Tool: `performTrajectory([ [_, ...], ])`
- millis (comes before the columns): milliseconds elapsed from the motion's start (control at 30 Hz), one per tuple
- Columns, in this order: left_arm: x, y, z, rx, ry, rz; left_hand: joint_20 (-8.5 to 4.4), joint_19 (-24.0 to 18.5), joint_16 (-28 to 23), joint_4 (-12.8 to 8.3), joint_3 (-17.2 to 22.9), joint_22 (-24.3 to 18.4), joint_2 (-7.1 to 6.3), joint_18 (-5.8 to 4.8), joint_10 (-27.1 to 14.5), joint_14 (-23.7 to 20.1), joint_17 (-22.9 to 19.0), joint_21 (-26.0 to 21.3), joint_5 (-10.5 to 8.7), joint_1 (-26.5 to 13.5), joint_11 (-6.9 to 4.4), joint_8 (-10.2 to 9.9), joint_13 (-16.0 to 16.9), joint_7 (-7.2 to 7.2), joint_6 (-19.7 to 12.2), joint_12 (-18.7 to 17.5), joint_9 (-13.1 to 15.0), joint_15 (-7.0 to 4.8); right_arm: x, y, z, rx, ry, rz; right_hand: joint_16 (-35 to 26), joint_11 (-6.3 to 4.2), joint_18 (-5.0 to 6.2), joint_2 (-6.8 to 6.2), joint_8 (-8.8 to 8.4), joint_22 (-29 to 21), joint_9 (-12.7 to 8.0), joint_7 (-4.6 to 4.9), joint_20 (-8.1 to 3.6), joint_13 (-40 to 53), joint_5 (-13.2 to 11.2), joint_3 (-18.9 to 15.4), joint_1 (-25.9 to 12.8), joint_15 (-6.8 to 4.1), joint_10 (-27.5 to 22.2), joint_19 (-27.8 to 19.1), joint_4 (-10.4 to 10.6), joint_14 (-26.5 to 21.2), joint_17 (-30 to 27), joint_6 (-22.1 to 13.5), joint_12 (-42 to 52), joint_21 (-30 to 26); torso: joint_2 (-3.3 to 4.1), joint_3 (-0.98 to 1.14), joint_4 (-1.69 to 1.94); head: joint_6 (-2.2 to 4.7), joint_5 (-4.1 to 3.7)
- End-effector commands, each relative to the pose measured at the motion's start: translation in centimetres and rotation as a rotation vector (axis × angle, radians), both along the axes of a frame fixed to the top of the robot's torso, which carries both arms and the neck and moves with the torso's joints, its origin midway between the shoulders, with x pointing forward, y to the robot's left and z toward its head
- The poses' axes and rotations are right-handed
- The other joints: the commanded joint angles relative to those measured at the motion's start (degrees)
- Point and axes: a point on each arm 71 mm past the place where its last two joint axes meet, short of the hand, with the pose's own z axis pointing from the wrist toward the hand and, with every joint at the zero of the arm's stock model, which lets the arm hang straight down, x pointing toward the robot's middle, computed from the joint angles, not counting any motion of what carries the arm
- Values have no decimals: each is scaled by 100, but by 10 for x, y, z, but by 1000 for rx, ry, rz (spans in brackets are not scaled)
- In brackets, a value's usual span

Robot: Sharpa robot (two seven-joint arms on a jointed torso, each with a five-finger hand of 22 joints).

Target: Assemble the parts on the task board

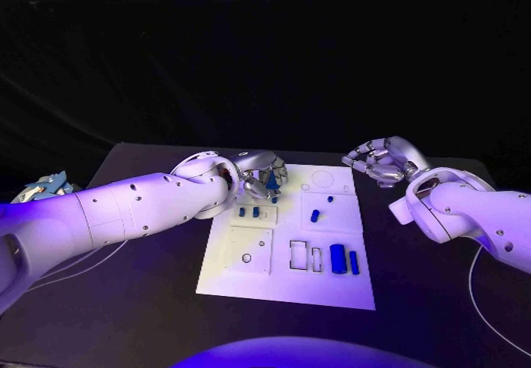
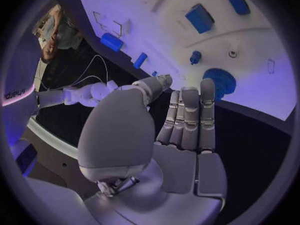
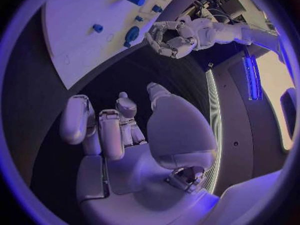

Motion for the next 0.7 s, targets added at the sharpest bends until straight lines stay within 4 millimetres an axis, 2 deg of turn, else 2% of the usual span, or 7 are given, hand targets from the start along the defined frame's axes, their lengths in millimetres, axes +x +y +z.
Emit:
performTrajectory([
  [33, -2, -6, -4, 94, -34, -75, 25, 263, 360, -25, -32, 338, 9, 14, 83, 273, 392, 269, 0, -70, 29, -37, -80, -15, 92, -69, -27, 4, -1, 2, 0, -1, 3, 17, -33, -14, 68, 21, 29, 24, -9, 8, -19, -4, 19, -18, -34, -37, -35, -40, -12, 235, -2, -27, -9, -28, 4, 7, 0, -1, 2],
  [133, -1, -7, -7, 132, -23, -78, 31, 464, 561, 1, -137, 633, -12, -39, 129, 397, 577, 476, -17, -162, 24, -71, -138, -26, 137, -112, -47, 7, -1, 2, -1, 0, 3, 17, -33, -14, 68, 21, 29, 24, -9, 8, -19, -4, 19, -18, -34, -37, -35, -40, -12, 235, -2, -27, -9, -28, 6, 10, -3, -4, 3],
  [367, 1, -9, -13, 202, 0, -66, 26, 623, 717, 24, -248, 858, 1, -77, 204, 500, 714, 634, -26, -206, 4, -95, -177, -52, 201, -128, -60, -5, -1, 2, -1, 0, 2, 17, -33, -14, 68, 21, 29, 24, -9, 8, -19, -4, 19, -18, -34, -37, -35, -40, -12, 235, -2, -27, -9, -28, 4, 4, -3, -17, -7],
  [533, 3, -9, -15, 232, 5, -52, 19, 709, 781, 27, -259, 972, 28, -97, 245, 554, 775, 713, -19, -191, -3, -96, -195, -53, 262, -136, -63, -13, -1, 3, -1, 0, 2, 18, -33, -14, 68, 21, 29, 24, -9, 8, -19, -4, 19, -18, -34, -37, -35, -40, -12, 235, -2, -27, -9, -28, 4, 8, -3, -22, -11],
  [700, 5, -9, -17, 247, 11, -43, 11, 717, 813, 26, -256, 990, 59, -98, 304, 565, 750, 741, -16, -163, -16, -86, -217, -70, 364, -148, -63, -23, -1, 3, -1, 1, 2, 19, -33, -14, 68, 21, 29, 24, -9, 8, -19, -4, 19, -18, -34, -37, -35, -40, -12, 235, -2, -27, -9, -28, 7, 6, -9, -33, -15],
])
